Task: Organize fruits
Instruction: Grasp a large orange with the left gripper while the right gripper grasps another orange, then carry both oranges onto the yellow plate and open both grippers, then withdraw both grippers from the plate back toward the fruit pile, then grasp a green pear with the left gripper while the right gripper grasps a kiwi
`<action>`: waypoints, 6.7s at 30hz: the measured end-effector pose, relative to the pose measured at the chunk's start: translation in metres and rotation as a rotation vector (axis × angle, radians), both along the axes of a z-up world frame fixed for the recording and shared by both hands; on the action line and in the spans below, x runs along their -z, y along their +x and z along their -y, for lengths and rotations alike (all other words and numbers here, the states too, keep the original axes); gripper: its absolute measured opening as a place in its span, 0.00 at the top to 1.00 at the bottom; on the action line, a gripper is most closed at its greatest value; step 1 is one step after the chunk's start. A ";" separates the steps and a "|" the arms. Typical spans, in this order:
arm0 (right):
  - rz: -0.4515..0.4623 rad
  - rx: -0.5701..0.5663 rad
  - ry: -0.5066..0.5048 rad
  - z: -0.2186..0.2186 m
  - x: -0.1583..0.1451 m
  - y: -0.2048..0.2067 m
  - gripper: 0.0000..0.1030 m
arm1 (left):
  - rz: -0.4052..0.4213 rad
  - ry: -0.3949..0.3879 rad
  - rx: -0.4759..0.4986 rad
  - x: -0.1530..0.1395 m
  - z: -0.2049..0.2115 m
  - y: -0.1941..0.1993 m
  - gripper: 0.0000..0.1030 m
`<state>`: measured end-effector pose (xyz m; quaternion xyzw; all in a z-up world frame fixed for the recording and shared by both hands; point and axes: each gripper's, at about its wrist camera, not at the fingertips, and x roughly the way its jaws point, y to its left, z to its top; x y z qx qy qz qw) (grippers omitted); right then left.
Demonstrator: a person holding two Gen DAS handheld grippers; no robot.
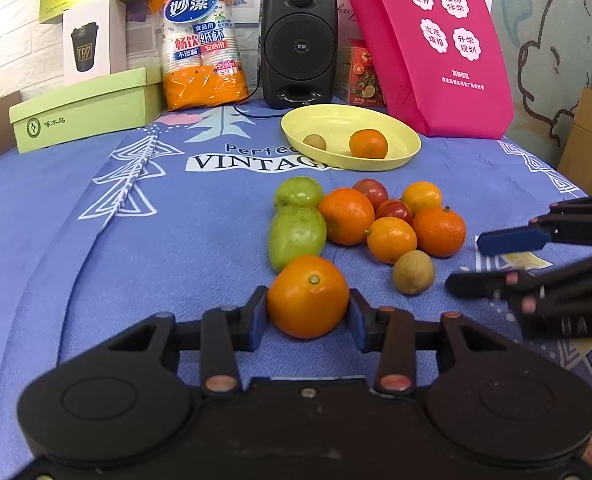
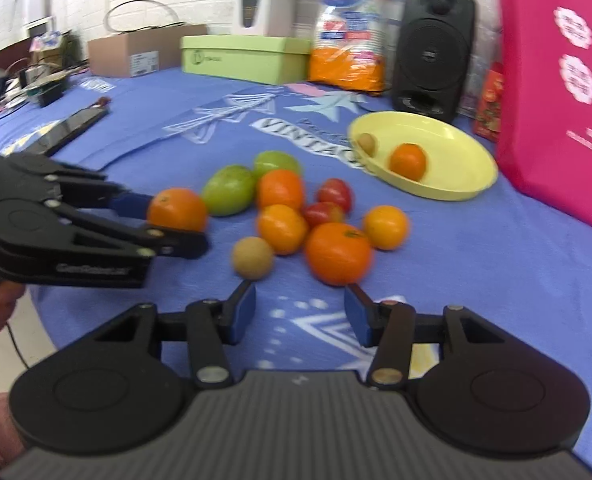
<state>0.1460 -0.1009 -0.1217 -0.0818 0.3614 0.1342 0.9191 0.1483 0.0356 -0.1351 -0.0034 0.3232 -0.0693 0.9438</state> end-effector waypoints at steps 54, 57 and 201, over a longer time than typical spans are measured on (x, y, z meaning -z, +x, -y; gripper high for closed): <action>0.065 0.115 0.072 0.045 -0.019 -0.018 0.61 | 0.011 0.020 0.038 -0.035 0.005 -0.021 0.61; 0.066 0.122 0.067 0.051 -0.020 -0.015 0.62 | 0.016 0.016 0.052 -0.040 0.004 -0.017 0.61; 0.018 -0.092 0.048 -0.023 0.001 -0.002 0.77 | -0.028 -0.016 -0.051 -0.003 -0.014 0.013 0.61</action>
